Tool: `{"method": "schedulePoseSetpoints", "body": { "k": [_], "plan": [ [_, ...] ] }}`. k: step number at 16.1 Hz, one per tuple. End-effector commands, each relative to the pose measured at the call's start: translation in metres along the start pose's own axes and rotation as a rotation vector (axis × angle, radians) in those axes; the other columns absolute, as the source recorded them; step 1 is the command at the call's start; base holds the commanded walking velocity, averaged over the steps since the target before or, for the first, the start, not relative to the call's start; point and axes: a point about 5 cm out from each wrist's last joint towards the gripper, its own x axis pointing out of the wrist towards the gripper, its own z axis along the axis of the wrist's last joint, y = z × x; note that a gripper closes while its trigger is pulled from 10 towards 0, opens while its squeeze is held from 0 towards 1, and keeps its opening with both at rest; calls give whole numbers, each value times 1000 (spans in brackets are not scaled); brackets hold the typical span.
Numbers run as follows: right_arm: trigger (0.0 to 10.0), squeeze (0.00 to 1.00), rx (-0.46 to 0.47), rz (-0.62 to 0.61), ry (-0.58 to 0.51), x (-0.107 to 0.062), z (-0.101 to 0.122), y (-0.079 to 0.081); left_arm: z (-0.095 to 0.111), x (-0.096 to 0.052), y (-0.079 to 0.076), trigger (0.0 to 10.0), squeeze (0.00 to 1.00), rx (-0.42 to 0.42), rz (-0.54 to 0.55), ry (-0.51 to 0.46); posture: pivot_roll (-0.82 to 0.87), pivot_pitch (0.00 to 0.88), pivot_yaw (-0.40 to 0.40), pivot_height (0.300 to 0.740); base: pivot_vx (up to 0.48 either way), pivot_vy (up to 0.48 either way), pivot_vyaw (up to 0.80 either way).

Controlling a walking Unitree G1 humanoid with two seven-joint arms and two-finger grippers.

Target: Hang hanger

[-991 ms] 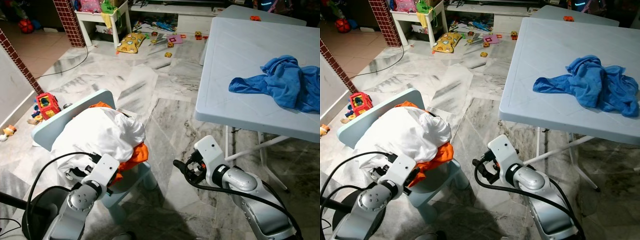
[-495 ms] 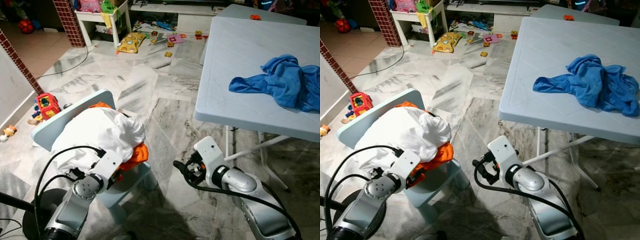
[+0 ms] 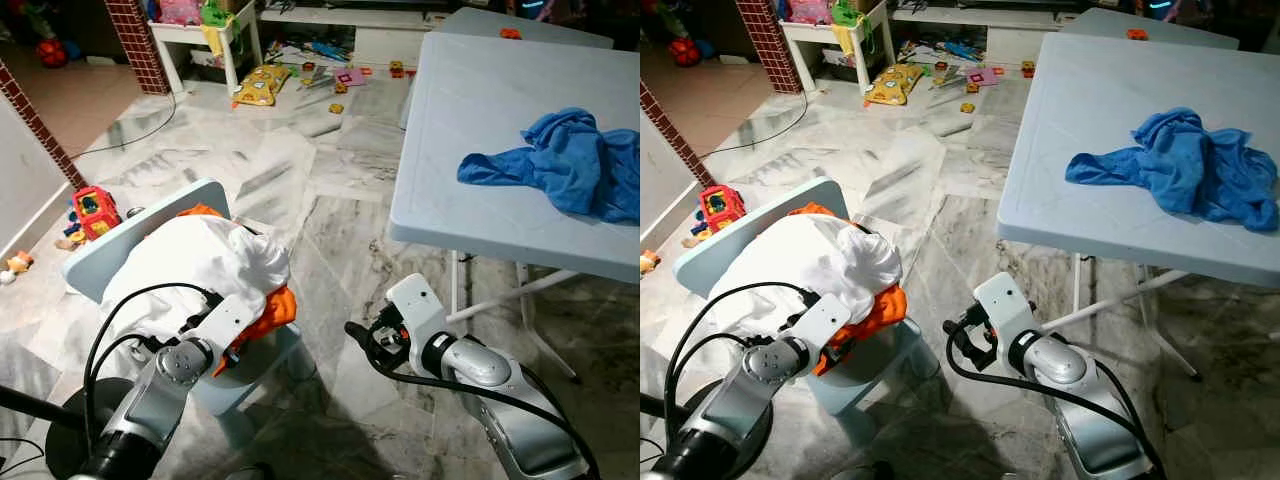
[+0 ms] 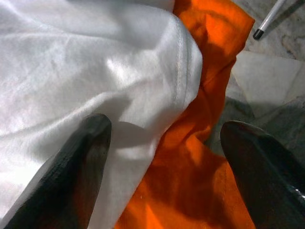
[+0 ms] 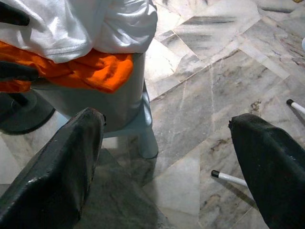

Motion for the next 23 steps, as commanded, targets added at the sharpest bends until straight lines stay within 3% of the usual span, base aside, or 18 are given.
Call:
{"method": "schedulePoseSetpoints", "body": {
  "k": [1, 3, 4, 6, 7, 8, 9, 10, 23],
  "plan": [
    [10000, 0, -7, 0, -11, -2, 3, 2, -2, 3, -1, 10000, 1000, 32, -2, 13, -145, 141, 51, 740, 0, 0, 0],
    [10000, 0, -5, -4, -9, -4, 3, 1, -3, 7, -3, 10000, 961, 49, -23, 22, -156, 144, 54, 740, 0, 0, 0],
    [10000, 0, -5, -6, -9, -4, 3, 1, -2, 10, -6, 10000, 0, 60, -49, 23, -161, 146, 55, 740, 0, 0, 0],
    [10000, 0, -5, -10, -7, -5, 3, 1, -1, 14, -11, 10000, 0, 74, -83, 21, -165, 149, 57, 740, 0, 0, 0],
    [10000, 0, -6, -12, -6, -6, 2, 1, 0, 15, -13, 6549, 0, 82, -95, 12, -166, 149, 58, 740, 0, 0, 0],
    [10000, 0, -6, -14, -5, -6, 2, 1, 0, 16, -13, 980, 0, 81, -104, 7, -166, 149, 58, 740, 0, 0, 0],
    [10000, 0, -7, -15, -5, -6, 2, 1, -1, 17, -14, 1529, 0, 74, -116, 8, -167, 149, 60, 740, 0, 0, 0],
    [10000, 0, -7, -19, -5, -6, 2, 0, -1, 18, -12, 0, 0, 90, -115, 8, -167, 150, 60, 740, 0, 0, 0],
    [10000, 0, -15, -23, -7, -4, 3, -1, -10, 19, -5, 0, 0, 84, -94, 18, -161, 141, 55, 740, 0, 0, 0]
  ]
}}
